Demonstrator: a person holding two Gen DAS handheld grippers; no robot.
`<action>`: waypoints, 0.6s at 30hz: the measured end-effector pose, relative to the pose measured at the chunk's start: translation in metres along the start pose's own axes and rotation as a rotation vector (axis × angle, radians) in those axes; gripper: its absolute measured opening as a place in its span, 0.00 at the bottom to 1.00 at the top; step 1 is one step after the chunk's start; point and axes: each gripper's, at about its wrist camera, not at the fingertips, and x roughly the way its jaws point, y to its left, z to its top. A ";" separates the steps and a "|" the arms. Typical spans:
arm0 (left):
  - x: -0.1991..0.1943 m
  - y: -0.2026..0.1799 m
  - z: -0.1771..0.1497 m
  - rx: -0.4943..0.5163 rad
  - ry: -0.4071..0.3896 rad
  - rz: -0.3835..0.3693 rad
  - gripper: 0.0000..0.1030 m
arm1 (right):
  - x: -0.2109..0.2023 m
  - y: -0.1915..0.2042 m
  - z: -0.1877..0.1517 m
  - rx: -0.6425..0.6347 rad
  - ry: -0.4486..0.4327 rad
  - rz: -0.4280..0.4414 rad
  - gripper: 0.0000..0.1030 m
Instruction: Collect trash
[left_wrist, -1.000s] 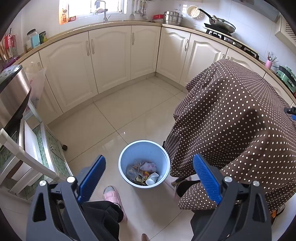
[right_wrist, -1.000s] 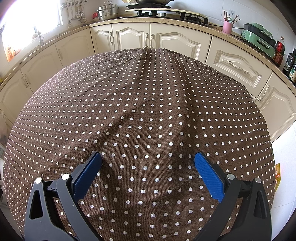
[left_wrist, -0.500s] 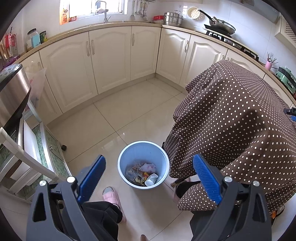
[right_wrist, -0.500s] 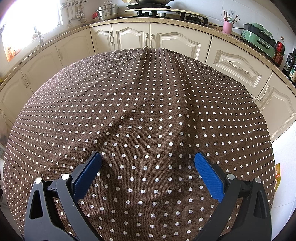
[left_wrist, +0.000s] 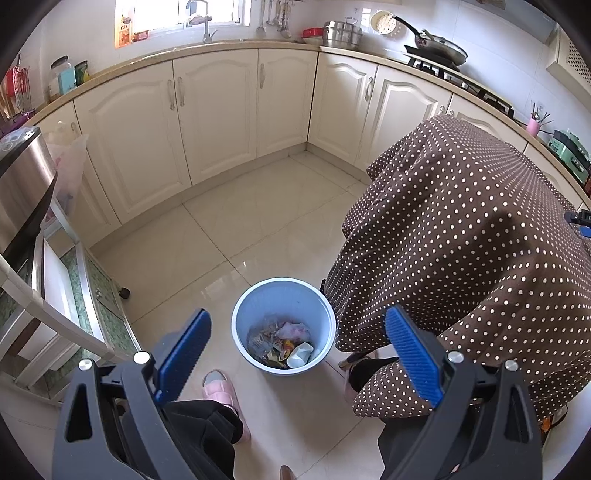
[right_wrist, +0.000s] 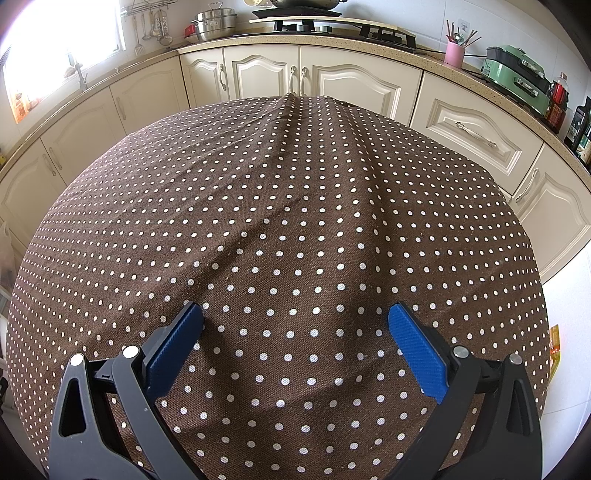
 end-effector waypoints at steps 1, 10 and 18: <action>0.000 -0.001 0.000 0.000 0.001 0.000 0.91 | 0.000 0.000 0.000 0.000 0.000 0.000 0.94; 0.007 0.001 -0.001 0.000 0.016 -0.006 0.91 | 0.000 0.000 0.000 0.000 0.000 0.000 0.94; 0.018 0.002 -0.003 -0.006 0.042 -0.031 0.91 | 0.000 0.000 0.000 0.000 0.000 0.000 0.94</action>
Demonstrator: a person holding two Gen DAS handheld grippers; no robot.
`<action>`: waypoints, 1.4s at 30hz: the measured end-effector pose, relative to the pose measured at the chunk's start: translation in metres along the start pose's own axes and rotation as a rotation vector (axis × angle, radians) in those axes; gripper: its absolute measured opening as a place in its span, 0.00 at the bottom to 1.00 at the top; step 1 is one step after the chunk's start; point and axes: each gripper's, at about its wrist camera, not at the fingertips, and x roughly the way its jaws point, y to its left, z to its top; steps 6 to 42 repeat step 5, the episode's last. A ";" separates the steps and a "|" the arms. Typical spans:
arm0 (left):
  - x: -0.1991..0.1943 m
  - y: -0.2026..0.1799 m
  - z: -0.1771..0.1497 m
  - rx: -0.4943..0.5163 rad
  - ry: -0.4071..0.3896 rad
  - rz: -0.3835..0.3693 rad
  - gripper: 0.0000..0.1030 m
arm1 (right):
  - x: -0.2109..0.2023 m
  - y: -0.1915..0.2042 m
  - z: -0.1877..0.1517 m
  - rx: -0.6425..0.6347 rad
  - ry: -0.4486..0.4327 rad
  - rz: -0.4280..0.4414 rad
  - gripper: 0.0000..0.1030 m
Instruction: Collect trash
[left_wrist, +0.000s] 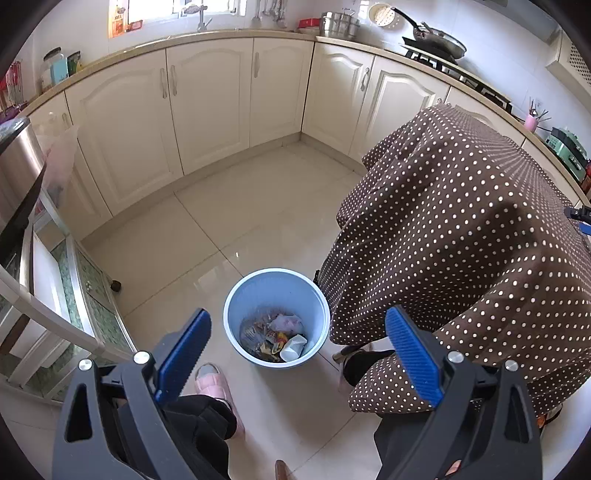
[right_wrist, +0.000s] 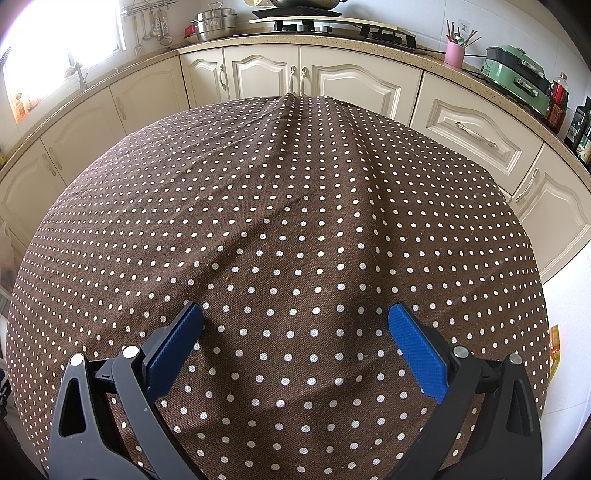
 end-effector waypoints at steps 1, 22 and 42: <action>0.002 0.001 0.000 -0.001 0.004 -0.001 0.91 | 0.000 0.000 0.000 0.000 0.000 0.000 0.94; 0.012 0.006 -0.001 -0.010 0.021 -0.002 0.91 | 0.000 0.000 0.000 0.000 0.000 0.000 0.94; 0.012 0.006 -0.001 -0.010 0.021 -0.002 0.91 | 0.000 0.000 0.000 0.000 0.000 0.000 0.94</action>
